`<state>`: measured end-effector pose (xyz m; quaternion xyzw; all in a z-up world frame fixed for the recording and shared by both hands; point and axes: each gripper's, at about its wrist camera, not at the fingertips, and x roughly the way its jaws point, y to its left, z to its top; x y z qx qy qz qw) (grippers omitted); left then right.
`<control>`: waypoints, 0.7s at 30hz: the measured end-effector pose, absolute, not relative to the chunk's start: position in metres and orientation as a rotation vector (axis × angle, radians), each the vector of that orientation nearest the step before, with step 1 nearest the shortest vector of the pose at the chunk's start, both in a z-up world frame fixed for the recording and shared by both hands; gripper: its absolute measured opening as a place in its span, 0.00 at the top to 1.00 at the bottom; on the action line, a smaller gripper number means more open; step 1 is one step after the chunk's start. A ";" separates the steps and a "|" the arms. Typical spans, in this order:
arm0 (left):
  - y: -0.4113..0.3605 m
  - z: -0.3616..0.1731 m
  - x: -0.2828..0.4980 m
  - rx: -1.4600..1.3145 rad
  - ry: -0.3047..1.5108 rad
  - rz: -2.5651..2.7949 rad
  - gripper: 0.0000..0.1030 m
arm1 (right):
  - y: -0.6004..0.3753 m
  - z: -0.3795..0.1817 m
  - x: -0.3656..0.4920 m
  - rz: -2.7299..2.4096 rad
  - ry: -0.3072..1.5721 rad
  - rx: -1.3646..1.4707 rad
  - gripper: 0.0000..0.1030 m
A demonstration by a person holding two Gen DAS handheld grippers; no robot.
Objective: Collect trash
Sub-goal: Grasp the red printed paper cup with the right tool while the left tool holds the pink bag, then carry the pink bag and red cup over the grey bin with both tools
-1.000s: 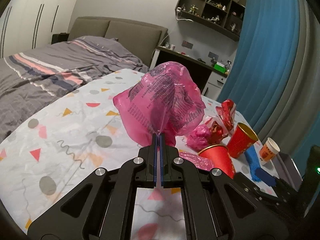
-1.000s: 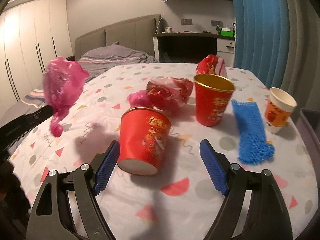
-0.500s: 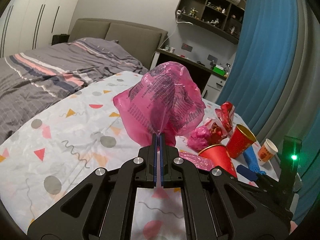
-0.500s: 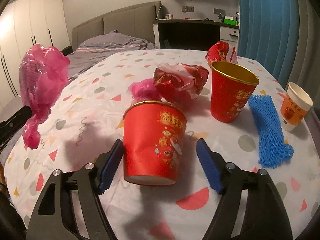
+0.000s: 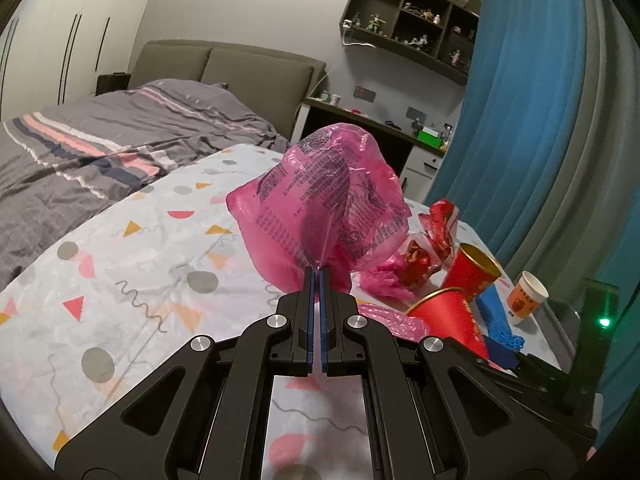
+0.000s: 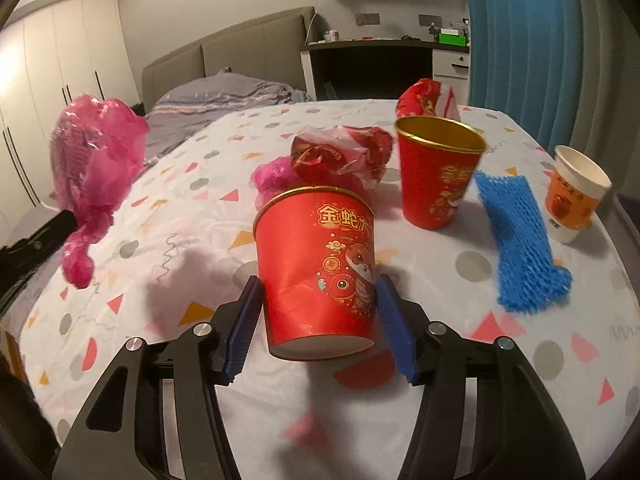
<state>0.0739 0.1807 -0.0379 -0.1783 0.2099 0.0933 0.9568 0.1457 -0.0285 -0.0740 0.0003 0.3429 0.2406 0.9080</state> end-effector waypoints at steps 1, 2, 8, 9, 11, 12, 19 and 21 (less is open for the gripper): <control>0.179 -0.037 0.074 -0.359 0.426 0.185 0.99 | -0.036 -0.071 0.141 0.495 0.695 0.010 0.45; 0.177 -0.036 0.075 -0.358 0.427 0.180 0.99 | -0.040 -0.069 0.139 0.493 0.687 0.014 0.45; 0.158 -0.032 0.077 -0.336 0.425 0.148 0.99 | -0.072 -0.054 0.122 0.478 0.627 0.055 0.45; 0.153 -0.030 0.077 -0.330 0.424 0.141 0.99 | -0.078 -0.051 0.120 0.474 0.616 0.062 0.45; 0.145 -0.029 0.078 -0.319 0.424 0.128 0.99 | -0.088 -0.047 0.116 0.465 0.600 0.073 0.45; 0.140 -0.027 0.079 -0.312 0.424 0.120 0.99 | -0.093 -0.046 0.115 0.461 0.594 0.080 0.45; 0.104 -0.019 0.083 -0.272 0.425 0.065 0.99 | -0.135 -0.033 0.105 0.422 0.544 0.130 0.45; 0.095 -0.018 0.085 -0.265 0.426 0.050 0.99 | -0.145 -0.030 0.103 0.409 0.534 0.142 0.45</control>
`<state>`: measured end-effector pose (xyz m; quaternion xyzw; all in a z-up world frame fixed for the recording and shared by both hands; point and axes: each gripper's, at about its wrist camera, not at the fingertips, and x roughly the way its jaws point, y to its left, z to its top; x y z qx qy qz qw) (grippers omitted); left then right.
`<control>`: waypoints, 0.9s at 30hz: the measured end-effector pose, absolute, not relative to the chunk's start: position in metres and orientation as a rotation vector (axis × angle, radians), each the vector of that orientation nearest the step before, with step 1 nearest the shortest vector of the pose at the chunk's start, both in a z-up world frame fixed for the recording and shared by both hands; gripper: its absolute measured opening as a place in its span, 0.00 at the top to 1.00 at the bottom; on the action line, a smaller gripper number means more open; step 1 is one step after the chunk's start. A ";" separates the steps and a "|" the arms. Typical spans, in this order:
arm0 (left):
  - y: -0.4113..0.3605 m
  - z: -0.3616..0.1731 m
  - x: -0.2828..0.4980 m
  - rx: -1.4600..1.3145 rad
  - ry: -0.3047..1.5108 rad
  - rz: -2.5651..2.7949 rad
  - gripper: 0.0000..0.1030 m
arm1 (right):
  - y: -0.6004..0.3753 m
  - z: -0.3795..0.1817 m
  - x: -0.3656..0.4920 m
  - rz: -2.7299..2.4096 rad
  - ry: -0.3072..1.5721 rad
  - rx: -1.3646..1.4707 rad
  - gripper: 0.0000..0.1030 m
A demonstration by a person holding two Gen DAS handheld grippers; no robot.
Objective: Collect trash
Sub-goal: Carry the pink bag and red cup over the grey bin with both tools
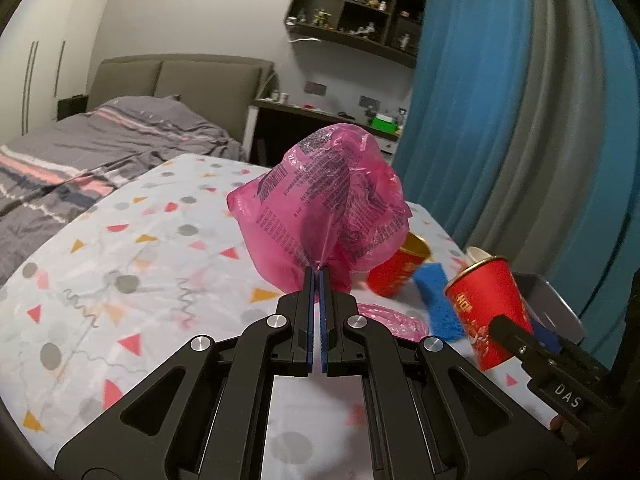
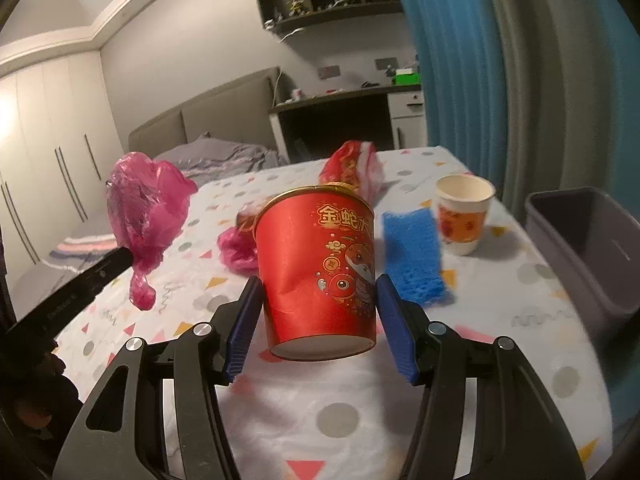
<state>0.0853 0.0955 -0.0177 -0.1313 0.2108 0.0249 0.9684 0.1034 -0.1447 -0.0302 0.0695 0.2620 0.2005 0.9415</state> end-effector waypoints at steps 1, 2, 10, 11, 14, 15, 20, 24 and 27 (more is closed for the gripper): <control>0.088 -0.016 0.087 -0.261 0.427 0.038 0.99 | -0.150 -0.029 0.103 0.403 0.531 0.148 0.45; 0.083 -0.016 0.088 -0.257 0.427 0.030 0.99 | -0.156 -0.029 0.103 0.397 0.528 0.153 0.45; 0.029 -0.008 0.101 -0.200 0.430 -0.069 0.99 | -0.204 -0.022 0.098 0.330 0.484 0.187 0.45; 0.023 -0.008 0.102 -0.193 0.430 -0.080 0.99 | -0.209 -0.021 0.098 0.320 0.479 0.191 0.45; 0.000 -0.006 0.109 -0.171 0.431 -0.125 0.99 | -0.228 -0.018 0.095 0.282 0.458 0.206 0.45; -0.006 -0.005 0.110 -0.166 0.431 -0.137 0.99 | -0.235 -0.017 0.095 0.267 0.451 0.211 0.45; -0.044 -0.003 0.123 -0.117 0.428 -0.207 0.99 | -0.267 -0.015 0.094 0.201 0.426 0.230 0.45; -0.075 0.000 0.132 -0.084 0.427 -0.257 0.99 | -0.293 -0.015 0.095 0.148 0.407 0.250 0.45; -0.101 0.000 0.140 -0.061 0.428 -0.306 0.99 | -0.312 -0.015 0.096 0.111 0.397 0.264 0.45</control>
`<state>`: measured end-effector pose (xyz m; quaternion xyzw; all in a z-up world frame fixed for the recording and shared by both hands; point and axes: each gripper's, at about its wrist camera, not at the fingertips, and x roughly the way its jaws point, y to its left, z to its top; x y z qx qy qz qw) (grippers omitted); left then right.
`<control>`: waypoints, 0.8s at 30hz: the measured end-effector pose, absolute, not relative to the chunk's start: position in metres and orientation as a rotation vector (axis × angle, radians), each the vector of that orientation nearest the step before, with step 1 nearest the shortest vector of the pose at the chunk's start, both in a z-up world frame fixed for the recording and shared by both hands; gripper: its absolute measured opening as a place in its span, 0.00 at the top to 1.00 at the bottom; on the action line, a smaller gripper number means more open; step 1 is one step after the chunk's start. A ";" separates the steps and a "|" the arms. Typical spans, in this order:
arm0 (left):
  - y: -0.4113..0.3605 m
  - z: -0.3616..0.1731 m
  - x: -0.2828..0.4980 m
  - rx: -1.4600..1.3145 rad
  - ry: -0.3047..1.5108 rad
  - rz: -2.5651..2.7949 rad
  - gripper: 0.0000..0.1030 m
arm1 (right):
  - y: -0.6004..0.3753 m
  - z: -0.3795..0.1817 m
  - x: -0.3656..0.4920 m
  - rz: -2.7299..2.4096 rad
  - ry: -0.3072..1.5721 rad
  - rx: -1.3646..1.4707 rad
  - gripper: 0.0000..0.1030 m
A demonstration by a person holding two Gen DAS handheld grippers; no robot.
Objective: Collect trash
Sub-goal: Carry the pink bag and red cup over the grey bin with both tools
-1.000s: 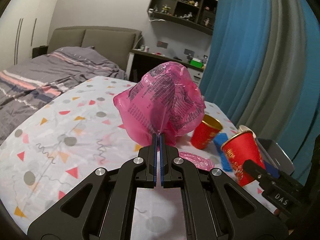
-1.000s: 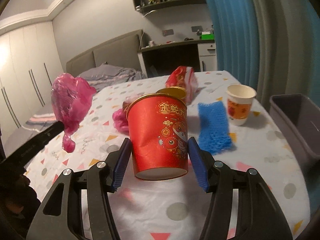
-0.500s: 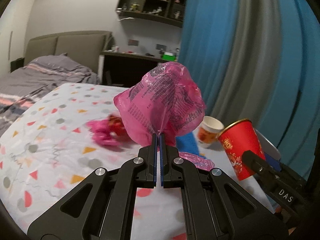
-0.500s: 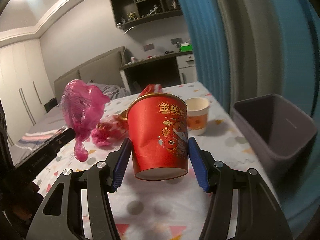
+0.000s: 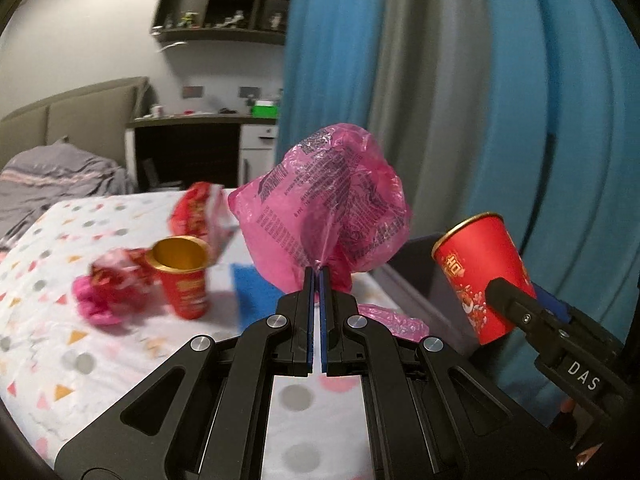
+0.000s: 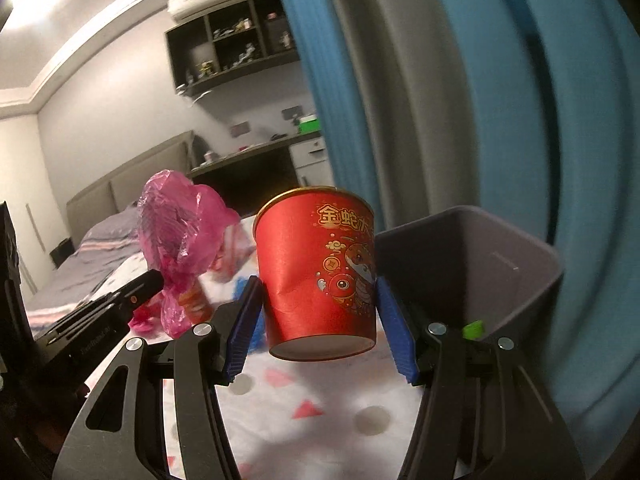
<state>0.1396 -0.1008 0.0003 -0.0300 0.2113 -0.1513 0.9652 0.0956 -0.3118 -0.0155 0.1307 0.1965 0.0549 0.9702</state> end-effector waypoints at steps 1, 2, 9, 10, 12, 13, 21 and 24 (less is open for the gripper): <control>-0.108 0.001 0.142 -0.055 0.426 -0.316 0.99 | -0.318 -0.016 0.096 0.099 0.394 0.268 0.45; -0.116 0.000 0.145 -0.045 0.424 -0.329 0.99 | -0.323 -0.017 0.097 0.087 0.391 0.269 0.45; -0.162 -0.003 0.163 -0.017 0.432 -0.415 0.99 | -0.363 -0.023 0.108 -0.006 0.376 0.286 0.45; -0.169 -0.004 0.167 -0.014 0.432 -0.428 0.99 | -0.368 -0.023 0.110 -0.017 0.375 0.288 0.45; -0.181 -0.007 0.174 -0.009 0.437 -0.447 0.99 | -0.376 -0.023 0.113 -0.030 0.372 0.293 0.45; -0.187 -0.008 0.178 -0.007 0.440 -0.455 0.99 | -0.380 -0.024 0.115 -0.039 0.369 0.294 0.45; -0.230 -0.026 0.200 0.010 0.470 -0.513 0.99 | -0.403 -0.029 0.130 -0.081 0.363 0.307 0.45; -0.242 -0.032 0.209 0.011 0.486 -0.536 0.99 | -0.404 -0.031 0.133 -0.093 0.364 0.303 0.45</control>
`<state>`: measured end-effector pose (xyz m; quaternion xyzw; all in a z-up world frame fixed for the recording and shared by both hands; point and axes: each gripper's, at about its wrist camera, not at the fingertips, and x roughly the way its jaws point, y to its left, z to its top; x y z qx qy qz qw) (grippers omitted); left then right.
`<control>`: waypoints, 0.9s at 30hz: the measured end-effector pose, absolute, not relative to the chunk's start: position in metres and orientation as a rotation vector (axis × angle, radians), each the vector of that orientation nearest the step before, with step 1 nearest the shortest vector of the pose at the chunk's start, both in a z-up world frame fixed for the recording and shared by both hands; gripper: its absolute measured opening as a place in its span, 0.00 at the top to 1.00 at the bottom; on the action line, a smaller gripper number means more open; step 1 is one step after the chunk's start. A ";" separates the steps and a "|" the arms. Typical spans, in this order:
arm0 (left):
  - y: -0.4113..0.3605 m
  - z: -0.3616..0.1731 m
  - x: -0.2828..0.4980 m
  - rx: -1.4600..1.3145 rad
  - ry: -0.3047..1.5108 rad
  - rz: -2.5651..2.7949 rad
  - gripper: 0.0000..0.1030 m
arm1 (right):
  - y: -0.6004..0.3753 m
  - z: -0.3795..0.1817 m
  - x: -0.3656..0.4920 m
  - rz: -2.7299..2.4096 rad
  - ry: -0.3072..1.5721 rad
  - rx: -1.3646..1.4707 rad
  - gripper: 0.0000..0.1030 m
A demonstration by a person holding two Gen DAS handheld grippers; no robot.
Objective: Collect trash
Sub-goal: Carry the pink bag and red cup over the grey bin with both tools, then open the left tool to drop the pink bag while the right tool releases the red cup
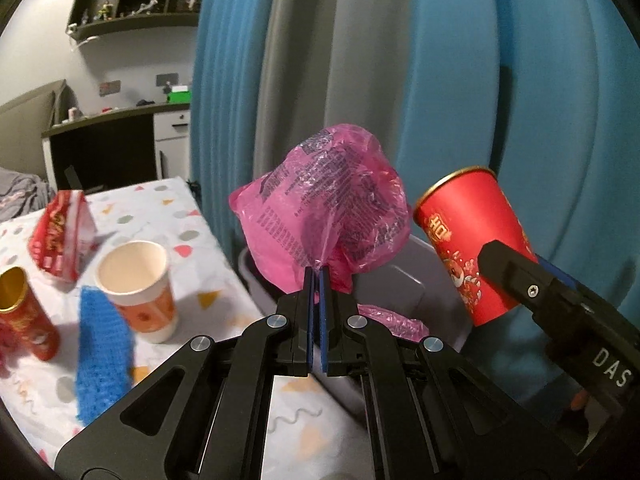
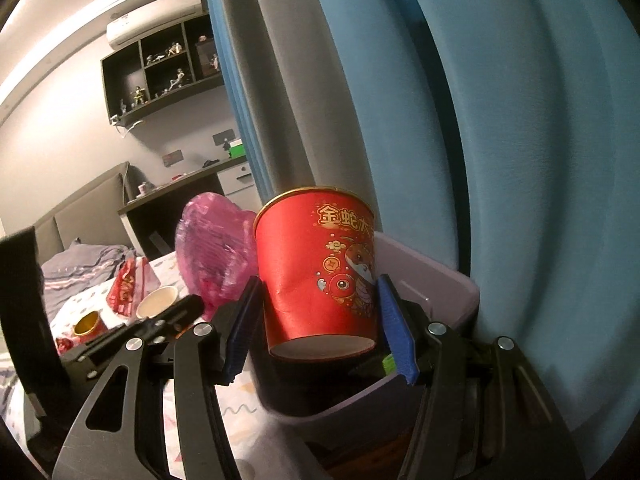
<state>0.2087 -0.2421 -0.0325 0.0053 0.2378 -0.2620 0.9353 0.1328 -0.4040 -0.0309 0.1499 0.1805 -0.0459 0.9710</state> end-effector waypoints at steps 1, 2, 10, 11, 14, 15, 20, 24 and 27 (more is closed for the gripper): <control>-0.246 -0.035 0.212 0.014 0.493 -0.542 0.99 | -0.406 -0.032 0.135 -0.099 0.365 0.301 0.45; -0.249 -0.037 0.215 0.017 0.500 -0.546 0.99 | -0.406 -0.032 0.135 -0.104 0.364 0.299 0.45; -0.266 -0.054 0.225 0.027 0.543 -0.599 0.98 | -0.410 -0.037 0.144 -0.116 0.376 0.306 0.45; -0.267 -0.057 0.226 0.028 0.548 -0.609 0.98 | -0.410 -0.038 0.145 -0.117 0.381 0.308 0.45; -0.269 -0.061 0.229 0.019 0.562 -0.640 0.98 | -0.409 -0.042 0.150 -0.118 0.395 0.314 0.45; -0.269 -0.062 0.229 0.017 0.569 -0.649 0.94 | -0.409 -0.044 0.152 -0.117 0.402 0.316 0.45; -0.258 -0.067 0.233 0.017 0.597 -0.612 0.46 | -0.409 -0.051 0.162 -0.111 0.435 0.331 0.45; -0.234 -0.064 0.238 -0.024 0.615 -0.527 0.30 | -0.407 -0.059 0.170 -0.103 0.462 0.333 0.43; -0.214 -0.059 0.237 -0.059 0.611 -0.464 0.26 | -0.404 -0.064 0.176 -0.087 0.479 0.327 0.42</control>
